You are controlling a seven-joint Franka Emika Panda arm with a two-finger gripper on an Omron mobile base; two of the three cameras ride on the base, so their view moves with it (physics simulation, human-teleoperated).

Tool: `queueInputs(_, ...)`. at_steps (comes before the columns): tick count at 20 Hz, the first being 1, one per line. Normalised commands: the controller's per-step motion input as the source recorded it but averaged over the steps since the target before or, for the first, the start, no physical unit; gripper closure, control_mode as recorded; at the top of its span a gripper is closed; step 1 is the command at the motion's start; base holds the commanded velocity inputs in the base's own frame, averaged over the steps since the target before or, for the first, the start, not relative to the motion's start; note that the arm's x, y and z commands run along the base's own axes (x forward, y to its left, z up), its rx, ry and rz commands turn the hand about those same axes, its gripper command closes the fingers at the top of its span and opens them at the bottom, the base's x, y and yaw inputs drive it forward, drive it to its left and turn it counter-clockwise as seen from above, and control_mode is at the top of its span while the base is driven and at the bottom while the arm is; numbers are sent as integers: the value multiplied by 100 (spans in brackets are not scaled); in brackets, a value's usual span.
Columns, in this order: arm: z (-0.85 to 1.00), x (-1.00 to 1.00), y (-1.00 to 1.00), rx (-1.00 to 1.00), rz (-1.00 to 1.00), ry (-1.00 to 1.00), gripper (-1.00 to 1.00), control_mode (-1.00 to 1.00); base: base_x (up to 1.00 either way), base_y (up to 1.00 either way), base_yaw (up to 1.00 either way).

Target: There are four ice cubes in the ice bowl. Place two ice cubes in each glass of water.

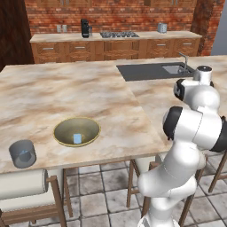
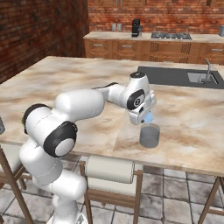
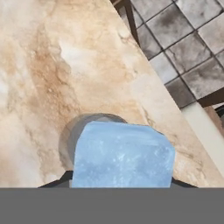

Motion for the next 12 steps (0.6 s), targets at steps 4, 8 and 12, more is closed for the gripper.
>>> queueInputs(4,-20,4,0,0,0,0,100,-100,0,0,0)
queueInputs(8,-25,12,0,0,0,0,100,-100,0,0,0)
queueInputs(12,-22,18,0,0,0,0,100,-100,0,0,0)
